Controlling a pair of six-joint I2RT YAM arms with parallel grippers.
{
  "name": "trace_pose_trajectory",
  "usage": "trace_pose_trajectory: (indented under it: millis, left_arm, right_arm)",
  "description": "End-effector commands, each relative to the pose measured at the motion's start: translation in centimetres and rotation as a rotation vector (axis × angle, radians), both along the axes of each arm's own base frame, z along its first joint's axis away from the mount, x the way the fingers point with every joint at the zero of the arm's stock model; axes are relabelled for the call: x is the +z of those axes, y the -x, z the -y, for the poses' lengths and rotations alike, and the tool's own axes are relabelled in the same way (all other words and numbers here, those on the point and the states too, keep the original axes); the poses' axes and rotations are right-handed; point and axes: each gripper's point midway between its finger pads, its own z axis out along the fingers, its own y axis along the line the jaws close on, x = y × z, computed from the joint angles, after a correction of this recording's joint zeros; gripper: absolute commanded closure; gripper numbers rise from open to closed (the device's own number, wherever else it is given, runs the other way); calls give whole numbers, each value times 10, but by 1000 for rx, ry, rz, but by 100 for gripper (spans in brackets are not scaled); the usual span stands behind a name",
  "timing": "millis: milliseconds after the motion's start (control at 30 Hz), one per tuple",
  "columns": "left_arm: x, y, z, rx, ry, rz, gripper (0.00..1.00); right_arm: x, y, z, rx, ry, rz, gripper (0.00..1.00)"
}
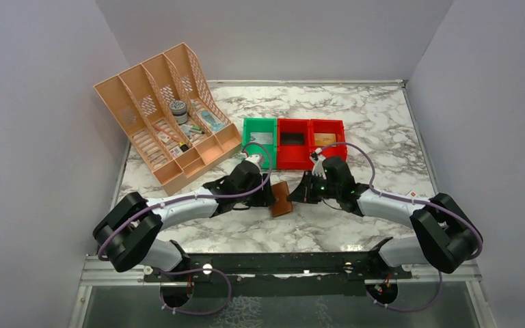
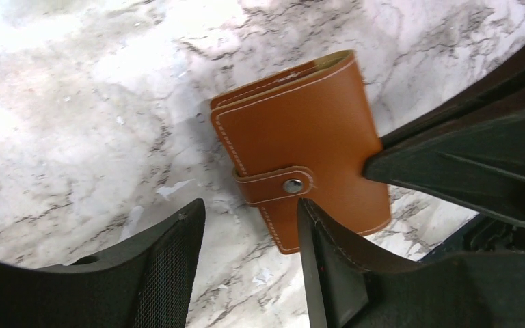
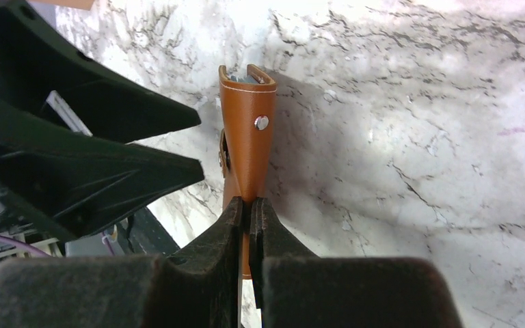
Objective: Take the credit cards out of the card holder
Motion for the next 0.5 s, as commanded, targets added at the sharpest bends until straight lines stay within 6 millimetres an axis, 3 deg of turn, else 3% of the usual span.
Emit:
trace_pose_trajectory:
  millis: [0, 167, 467]
  left_arm:
    - [17, -3, 15, 16, 13, 21, 45]
    - [20, -4, 26, 17, 32, 25, 45]
    - [0, -4, 38, 17, -25, -35, 46]
  right_arm:
    - [-4, 6, 7, -9, 35, -7, 98]
    - [1, 5, 11, -31, 42, 4, 98]
    - [3, 8, 10, -12, 35, 8, 98]
